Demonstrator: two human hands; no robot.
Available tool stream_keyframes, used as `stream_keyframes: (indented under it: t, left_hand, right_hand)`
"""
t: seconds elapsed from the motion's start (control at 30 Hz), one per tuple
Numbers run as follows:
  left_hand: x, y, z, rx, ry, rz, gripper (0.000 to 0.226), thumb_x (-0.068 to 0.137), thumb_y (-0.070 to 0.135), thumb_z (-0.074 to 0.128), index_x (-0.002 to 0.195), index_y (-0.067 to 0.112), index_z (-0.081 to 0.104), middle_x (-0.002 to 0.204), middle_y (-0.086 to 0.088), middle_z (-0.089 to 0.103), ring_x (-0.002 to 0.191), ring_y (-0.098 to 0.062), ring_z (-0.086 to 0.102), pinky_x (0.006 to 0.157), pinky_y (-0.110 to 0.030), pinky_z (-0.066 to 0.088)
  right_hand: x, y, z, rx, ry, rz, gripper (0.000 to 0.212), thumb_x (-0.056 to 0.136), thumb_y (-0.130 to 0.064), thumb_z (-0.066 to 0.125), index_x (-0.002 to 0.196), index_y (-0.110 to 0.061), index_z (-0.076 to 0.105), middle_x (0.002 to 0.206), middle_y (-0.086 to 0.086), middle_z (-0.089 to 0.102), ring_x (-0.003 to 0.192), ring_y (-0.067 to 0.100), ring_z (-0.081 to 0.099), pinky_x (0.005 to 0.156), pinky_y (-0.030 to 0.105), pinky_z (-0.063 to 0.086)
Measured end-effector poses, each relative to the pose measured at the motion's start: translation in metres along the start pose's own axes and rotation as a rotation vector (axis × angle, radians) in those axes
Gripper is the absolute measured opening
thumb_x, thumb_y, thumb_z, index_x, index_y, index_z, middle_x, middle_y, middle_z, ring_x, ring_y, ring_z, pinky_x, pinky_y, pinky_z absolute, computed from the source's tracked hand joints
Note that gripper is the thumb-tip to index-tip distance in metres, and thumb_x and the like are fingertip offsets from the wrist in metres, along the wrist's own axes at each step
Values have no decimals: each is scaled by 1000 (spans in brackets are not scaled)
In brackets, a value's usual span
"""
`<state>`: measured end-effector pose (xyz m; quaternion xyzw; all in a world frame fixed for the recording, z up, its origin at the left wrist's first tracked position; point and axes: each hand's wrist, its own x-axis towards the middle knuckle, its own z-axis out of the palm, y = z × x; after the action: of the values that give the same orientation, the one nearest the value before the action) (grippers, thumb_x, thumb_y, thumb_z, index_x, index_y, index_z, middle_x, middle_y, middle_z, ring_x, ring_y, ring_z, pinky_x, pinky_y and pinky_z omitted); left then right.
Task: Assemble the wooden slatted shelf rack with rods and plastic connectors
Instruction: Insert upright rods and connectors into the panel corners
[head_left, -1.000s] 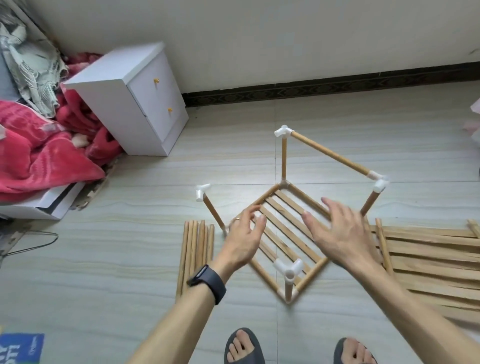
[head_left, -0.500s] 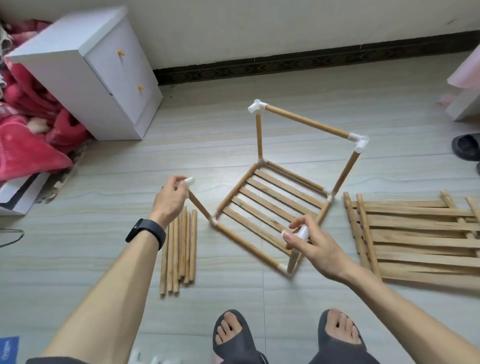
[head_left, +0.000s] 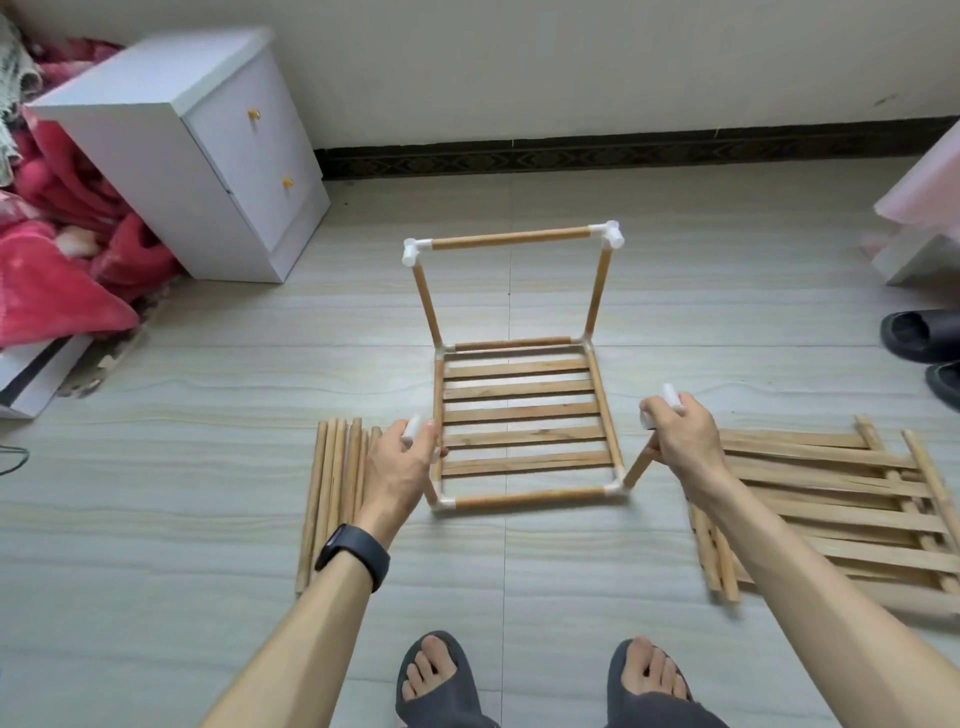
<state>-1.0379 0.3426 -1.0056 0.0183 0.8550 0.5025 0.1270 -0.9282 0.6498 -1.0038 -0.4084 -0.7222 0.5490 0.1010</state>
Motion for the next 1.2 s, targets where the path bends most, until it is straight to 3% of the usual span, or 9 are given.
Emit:
stream_keyframes:
  t: [0.1, 0.27, 0.4, 0.57, 0.77, 0.9, 1.0, 1.1, 1.2]
  left_hand:
    - [-5, 1, 10, -62, 83, -5, 59, 101, 56, 44, 91, 2, 64, 82, -13, 71, 71, 1, 68, 56, -9, 44]
    - [-4, 1, 12, -112, 106, -52, 64, 100, 63, 33, 94, 4, 60, 94, -17, 68, 85, -26, 62, 73, -33, 46]
    - [-8, 11, 20, -142, 155, -94, 51, 101, 62, 31, 88, 16, 52, 82, 2, 51, 76, -13, 49, 65, -26, 42]
    - [-2, 14, 23, -144, 156, -93, 49, 102, 59, 30, 80, 19, 45, 74, 5, 42, 66, -10, 41, 60, -27, 36]
    - [-3, 15, 40, -144, 171, -96, 46, 101, 63, 29, 84, 25, 50, 75, 9, 50, 67, -3, 48, 58, -19, 36]
    - [-3, 18, 47, -180, 210, -126, 48, 100, 64, 28, 90, 23, 51, 81, 8, 51, 74, -4, 49, 62, -22, 38]
    - [0, 26, 46, -163, 230, -133, 50, 102, 62, 27, 83, 21, 48, 75, 5, 47, 67, -10, 45, 59, -27, 36]
    - [2, 31, 40, -180, 174, -149, 44, 103, 60, 28, 88, 26, 51, 86, 6, 54, 78, -5, 50, 64, -23, 37]
    - [0, 19, 23, -321, 34, -150, 60, 102, 65, 26, 124, 21, 61, 120, 10, 57, 110, -8, 51, 94, -27, 36]
  right_hand:
    - [6, 9, -6, -32, -59, -23, 30, 75, -47, 54, 76, -18, 58, 63, -8, 55, 62, 18, 58, 76, 62, 57]
    - [13, 9, -12, -54, -130, -76, 32, 73, -49, 54, 78, -19, 62, 71, 0, 60, 60, 16, 62, 71, 59, 61]
    - [14, 3, -10, -83, -123, -85, 30, 70, -48, 53, 73, -19, 61, 71, 2, 58, 59, 16, 60, 67, 57, 62]
    - [13, -11, -9, -100, -62, -62, 40, 68, -43, 51, 76, -4, 57, 65, 1, 54, 57, 19, 57, 63, 50, 60]
    - [6, -1, -20, -146, -6, -86, 44, 67, -39, 47, 74, 4, 45, 57, -3, 44, 58, 19, 41, 57, 36, 38]
    - [7, -3, -17, -131, -4, -101, 42, 70, -36, 47, 76, 6, 44, 61, 0, 44, 52, 10, 42, 57, 34, 35]
    - [12, -13, -16, -115, -14, -71, 34, 75, -32, 48, 74, 3, 49, 61, 1, 50, 62, 19, 46, 61, 37, 38]
    - [10, -17, -22, -210, -47, -24, 40, 80, -39, 49, 86, 0, 55, 75, 4, 60, 74, 26, 52, 67, 39, 42]
    - [-7, -15, -26, -489, 123, -117, 49, 92, -56, 53, 115, -13, 55, 117, 10, 61, 107, 30, 56, 87, 45, 45]
